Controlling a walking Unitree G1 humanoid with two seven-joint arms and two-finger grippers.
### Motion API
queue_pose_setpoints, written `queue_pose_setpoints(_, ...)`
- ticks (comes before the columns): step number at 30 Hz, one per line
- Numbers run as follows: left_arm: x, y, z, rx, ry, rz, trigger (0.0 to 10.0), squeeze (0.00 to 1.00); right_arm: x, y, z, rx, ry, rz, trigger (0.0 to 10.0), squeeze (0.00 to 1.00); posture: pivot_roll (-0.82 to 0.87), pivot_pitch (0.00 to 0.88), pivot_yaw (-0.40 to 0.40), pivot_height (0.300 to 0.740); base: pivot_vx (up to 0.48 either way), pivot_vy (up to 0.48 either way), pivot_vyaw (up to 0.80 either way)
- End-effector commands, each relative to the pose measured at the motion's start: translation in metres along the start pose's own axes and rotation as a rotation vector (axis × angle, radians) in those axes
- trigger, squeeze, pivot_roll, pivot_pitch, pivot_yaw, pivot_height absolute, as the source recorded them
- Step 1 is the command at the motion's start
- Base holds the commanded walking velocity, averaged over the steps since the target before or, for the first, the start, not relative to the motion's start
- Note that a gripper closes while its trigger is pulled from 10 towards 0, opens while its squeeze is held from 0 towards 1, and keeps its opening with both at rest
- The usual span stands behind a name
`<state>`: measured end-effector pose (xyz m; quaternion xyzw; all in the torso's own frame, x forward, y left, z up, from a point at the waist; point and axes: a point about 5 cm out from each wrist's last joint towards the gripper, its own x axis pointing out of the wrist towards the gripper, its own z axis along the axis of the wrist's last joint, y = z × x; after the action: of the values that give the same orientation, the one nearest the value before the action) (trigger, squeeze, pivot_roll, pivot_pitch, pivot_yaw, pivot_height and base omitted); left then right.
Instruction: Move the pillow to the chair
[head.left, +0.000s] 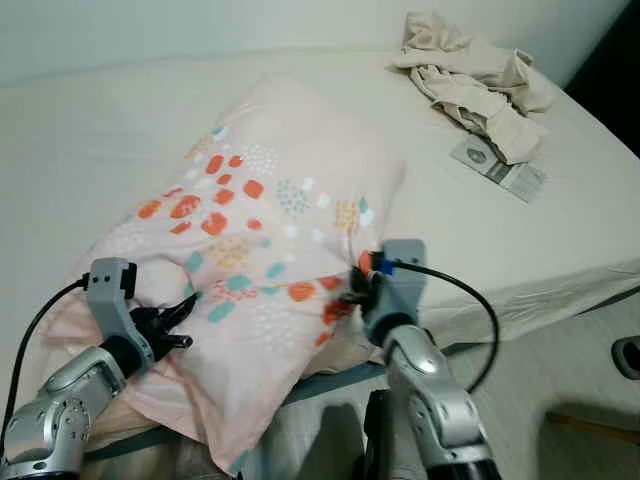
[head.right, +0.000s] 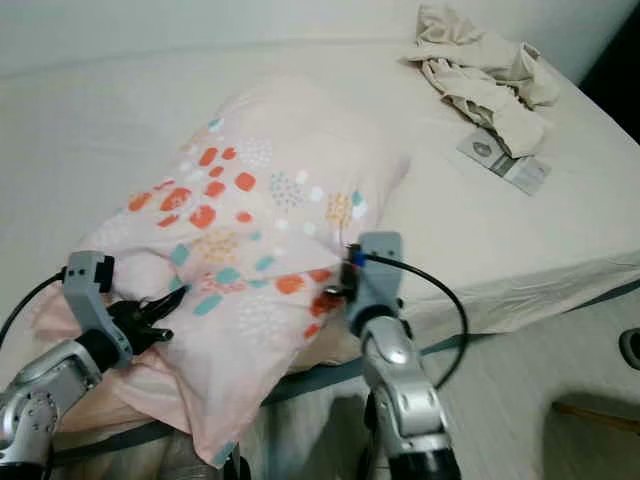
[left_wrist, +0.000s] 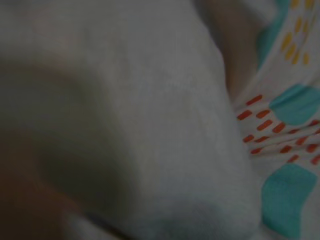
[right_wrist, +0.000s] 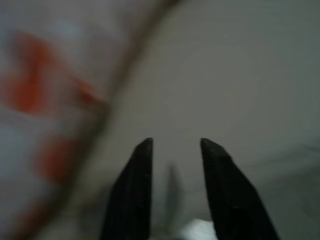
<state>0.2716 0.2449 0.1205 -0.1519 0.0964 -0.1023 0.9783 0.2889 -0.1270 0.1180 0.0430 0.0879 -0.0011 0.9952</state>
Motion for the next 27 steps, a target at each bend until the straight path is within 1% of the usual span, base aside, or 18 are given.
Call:
queue_pose_setpoints(1,-0.001,0.002,-0.003,0.008,0.008,0.009,4.5,0.0,-0.001,-0.001,-0.001,-0.007,0.006,-0.001,10.0,1.0,-0.01,0.227,-0.088,0.59,0.0,0.0,0.0)
queue_pose_setpoints(3,0.0,0.001,-0.003,0.008,0.009,0.006,4.5,0.0,-0.001,-0.001,-0.001,-0.009,0.004,0.002,10.0,1.0,-0.01,0.227,-0.088,0.59,0.0,0.0,0.0)
queue_pose_setpoints(4,0.0,0.0,-0.003,0.004,0.008,-0.006,3.8,0.0,-0.002,-0.001,0.0,-0.015,0.001,0.005,10.0,1.0,-0.01,0.224,-0.087,0.59,0.0,0.0,0.0)
queue_pose_setpoints(5,0.0,0.0,-0.004,0.003,0.008,-0.009,0.0,0.0,-0.003,-0.002,0.001,-0.025,-0.004,0.006,10.0,1.0,-0.01,0.217,-0.087,0.59,0.0,0.0,0.0)
queue_pose_setpoints(9,0.001,-0.001,-0.003,0.001,0.007,-0.021,0.0,0.0,-0.004,-0.015,0.001,-0.097,-0.017,-0.056,10.0,1.0,-0.01,0.208,-0.088,0.59,0.0,0.0,0.0)
queue_pose_setpoints(10,0.001,0.0,-0.003,0.001,0.006,-0.022,0.0,0.0,-0.002,-0.032,-0.002,-0.111,-0.012,-0.135,10.0,0.8,-0.01,0.205,-0.087,0.59,0.0,0.0,0.0)
queue_pose_setpoints(11,0.001,0.0,-0.003,0.001,0.006,-0.022,0.0,0.0,-0.002,-0.032,-0.002,-0.111,-0.012,-0.135,10.0,0.8,-0.01,0.205,-0.087,0.59,0.0,0.0,0.0)
queue_pose_setpoints(12,0.002,0.0,-0.002,0.005,0.006,-0.023,0.0,0.0,0.0,-0.05,-0.004,-0.117,-0.01,-0.212,10.0,0.0,-0.01,0.205,-0.087,0.59,0.0,0.0,0.0)
queue_pose_setpoints(14,0.003,0.002,-0.002,0.015,0.014,-0.027,0.0,0.0,0.008,-0.089,-0.006,-0.086,-0.007,-0.334,10.0,0.0,-0.02,0.201,-0.077,0.59,0.0,0.0,0.0)
queue_pose_setpoints(16,0.004,0.003,-0.002,0.02,0.021,-0.03,0.0,0.0,0.017,-0.115,-0.004,-0.034,-0.006,-0.379,10.0,0.0,-0.02,0.201,-0.075,0.59,0.0,0.0,0.0)
queue_pose_setpoints(18,0.004,0.003,-0.002,0.02,0.021,-0.031,0.0,0.0,0.02,-0.123,-0.003,-0.016,-0.006,-0.384,10.0,0.0,-0.02,0.199,-0.072,0.59,0.0,0.0,0.0)
queue_pose_setpoints(19,0.005,0.003,-0.002,0.021,0.023,-0.033,0.0,0.0,0.024,-0.131,-0.001,0.009,-0.004,-0.385,10.0,0.0,-0.02,0.2,-0.069,0.59,0.0,0.0,0.0)
queue_pose_setpoints(20,0.007,0.002,-0.003,0.022,0.026,-0.039,0.0,0.0,0.033,-0.145,0.001,0.065,0.011,-0.358,10.0,0.0,-0.02,0.2,-0.069,0.59,0.0,0.0,0.0)
queue_pose_setpoints(21,0.007,0.002,-0.003,0.023,0.028,-0.043,0.0,0.0,0.037,-0.15,0.002,0.112,0.028,-0.353,10.0,0.0,-0.02,0.204,-0.058,0.59,0.0,0.0,0.0)
queue_pose_setpoints(23,0.008,0.001,-0.003,0.025,0.032,-0.048,0.0,0.0,0.044,-0.151,0.005,0.156,0.044,-0.296,10.0,0.0,-0.02,0.207,-0.055,0.59,0.0,0.0,0.0)
queue_pose_setpoints(24,0.009,0.0,-0.004,0.025,0.035,-0.052,0.0,0.0,0.049,-0.146,0.009,0.184,0.041,-0.238,10.0,0.0,-0.02,0.208,-0.054,0.59,0.0,0.0,0.0)
queue_pose_setpoints(26,0.01,-0.001,-0.004,0.029,0.038,-0.057,0.0,0.0,0.06,-0.129,0.016,0.242,0.035,-0.084,10.0,0.0,-0.02,0.209,-0.054,0.59,0.0,0.0,0.0)
queue_pose_setpoints(27,0.01,-0.001,-0.004,0.03,0.038,-0.06,0.0,0.0,0.067,-0.114,0.022,0.255,0.021,0.021,10.0,0.0,-0.01,0.211,-0.052,0.59,0.0,0.0,0.0)
